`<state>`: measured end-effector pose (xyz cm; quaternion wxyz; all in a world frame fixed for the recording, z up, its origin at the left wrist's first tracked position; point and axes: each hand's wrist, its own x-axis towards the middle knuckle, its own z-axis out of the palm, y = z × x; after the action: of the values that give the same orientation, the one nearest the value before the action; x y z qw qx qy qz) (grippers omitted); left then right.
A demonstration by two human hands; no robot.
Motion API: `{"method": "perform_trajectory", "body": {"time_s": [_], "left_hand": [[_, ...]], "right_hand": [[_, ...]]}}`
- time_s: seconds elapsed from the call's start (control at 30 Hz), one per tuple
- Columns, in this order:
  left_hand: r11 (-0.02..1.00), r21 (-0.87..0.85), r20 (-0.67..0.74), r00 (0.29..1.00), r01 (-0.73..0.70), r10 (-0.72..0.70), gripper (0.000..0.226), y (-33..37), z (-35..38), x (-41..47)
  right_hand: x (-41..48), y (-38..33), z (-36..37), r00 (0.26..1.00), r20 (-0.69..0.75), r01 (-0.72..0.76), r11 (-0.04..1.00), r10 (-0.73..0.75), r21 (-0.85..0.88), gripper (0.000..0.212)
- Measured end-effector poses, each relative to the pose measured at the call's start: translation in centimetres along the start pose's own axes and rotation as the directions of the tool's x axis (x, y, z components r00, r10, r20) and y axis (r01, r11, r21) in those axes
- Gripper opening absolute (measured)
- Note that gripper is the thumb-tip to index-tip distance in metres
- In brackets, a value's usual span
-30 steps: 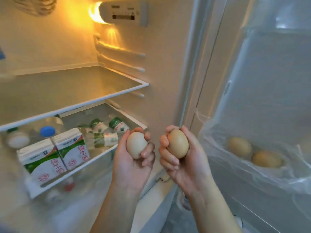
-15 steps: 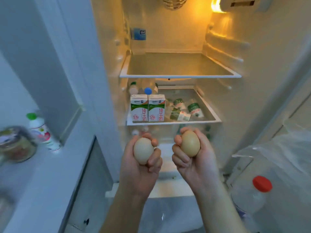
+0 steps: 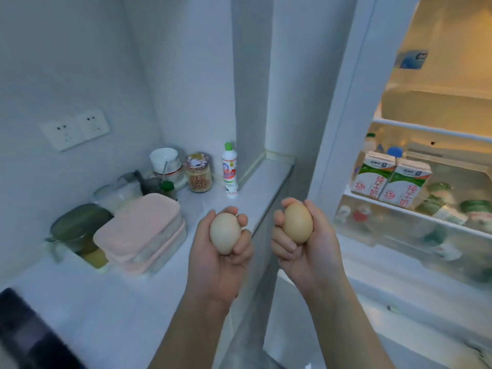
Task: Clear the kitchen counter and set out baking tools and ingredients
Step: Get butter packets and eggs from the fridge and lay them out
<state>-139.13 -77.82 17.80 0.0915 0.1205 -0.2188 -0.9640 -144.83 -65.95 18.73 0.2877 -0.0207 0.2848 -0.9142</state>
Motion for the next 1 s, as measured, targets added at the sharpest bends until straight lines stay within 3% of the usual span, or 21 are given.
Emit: {"method": "perform_trajectory", "body": {"time_s": [0.17, 0.4, 0.5, 0.67, 1.0], "left_hand": [[0.981, 0.033, -0.144, 0.971, -0.189, 0.192, 0.029, 6.3, -3.5, -3.0], [0.893, 0.037, -0.330, 0.838, -0.449, 0.435, 0.020, 10.3, -6.0, -6.3], [0.798, 0.004, -0.420, 0.723, -0.603, 0.548, 0.024, 10.3, -6.6, -7.5], [0.704, 0.003, -0.524, 0.599, -0.710, 0.606, 0.028, 9.7, -7.7, -9.9], [0.499, 0.093, -0.572, 0.364, -0.861, 0.735, 0.024, 10.9, -10.9, -20.0]], "right_hand": [[1.9, 6.1, 3.8, 0.986, 0.086, -0.142, 0.990, 0.143, -0.022, 0.035], [5.0, 12.0, 8.4, 0.881, 0.246, -0.379, 0.914, 0.404, -0.144, 0.026], [6.3, 13.5, 9.4, 0.775, 0.307, -0.492, 0.832, 0.553, -0.256, 0.031], [6.2, 15.9, 10.4, 0.668, 0.318, -0.579, 0.738, 0.673, -0.345, 0.036], [-0.7, 24.0, 13.8, 0.419, 0.365, -0.679, 0.554, 0.831, -0.482, 0.039]]}}
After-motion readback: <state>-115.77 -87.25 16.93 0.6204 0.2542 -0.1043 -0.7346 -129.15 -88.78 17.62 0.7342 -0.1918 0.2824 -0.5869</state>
